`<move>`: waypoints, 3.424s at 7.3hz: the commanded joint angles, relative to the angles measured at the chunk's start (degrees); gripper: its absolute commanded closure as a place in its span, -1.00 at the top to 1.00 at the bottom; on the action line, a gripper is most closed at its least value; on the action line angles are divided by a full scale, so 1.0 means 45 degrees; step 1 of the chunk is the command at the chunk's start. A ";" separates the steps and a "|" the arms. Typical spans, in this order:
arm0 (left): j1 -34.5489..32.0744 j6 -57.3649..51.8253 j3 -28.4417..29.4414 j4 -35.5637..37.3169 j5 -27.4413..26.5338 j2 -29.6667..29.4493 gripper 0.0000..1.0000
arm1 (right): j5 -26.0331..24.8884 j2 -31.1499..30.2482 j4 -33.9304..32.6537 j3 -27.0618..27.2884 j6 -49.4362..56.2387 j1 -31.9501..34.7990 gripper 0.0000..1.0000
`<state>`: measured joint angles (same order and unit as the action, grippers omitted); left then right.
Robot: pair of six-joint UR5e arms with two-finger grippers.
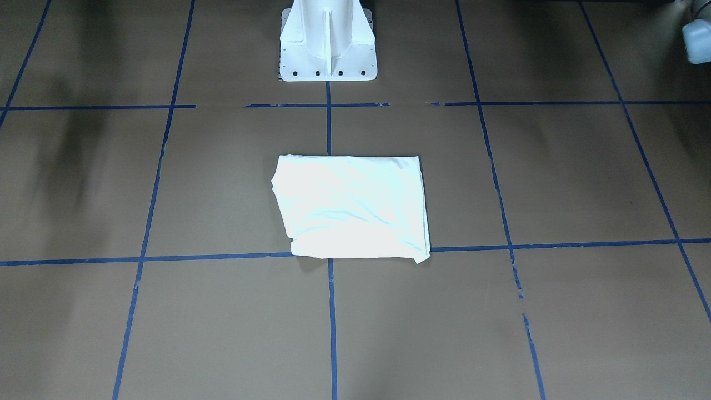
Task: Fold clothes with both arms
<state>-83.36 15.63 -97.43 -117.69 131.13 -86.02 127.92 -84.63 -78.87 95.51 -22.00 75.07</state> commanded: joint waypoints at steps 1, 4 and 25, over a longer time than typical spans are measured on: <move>-0.0557 -0.0270 0.0773 0.0471 0.1007 0.0188 1.00 | 0.1280 -0.0276 -0.2444 -0.0014 0.3826 0.1420 1.00; -0.0557 -0.0387 0.0773 0.0606 -0.0196 0.0130 1.00 | 0.1359 -0.0353 -0.2592 -0.0228 0.4127 0.1658 1.00; -0.0831 -0.4938 -0.0456 0.9936 -0.0782 -0.1411 1.00 | 0.1281 -0.0647 -0.2396 -0.0248 0.3874 0.1639 1.00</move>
<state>-86.96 -5.30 -98.80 -78.71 128.48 -90.71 133.65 -87.47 -89.68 94.12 -4.57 82.44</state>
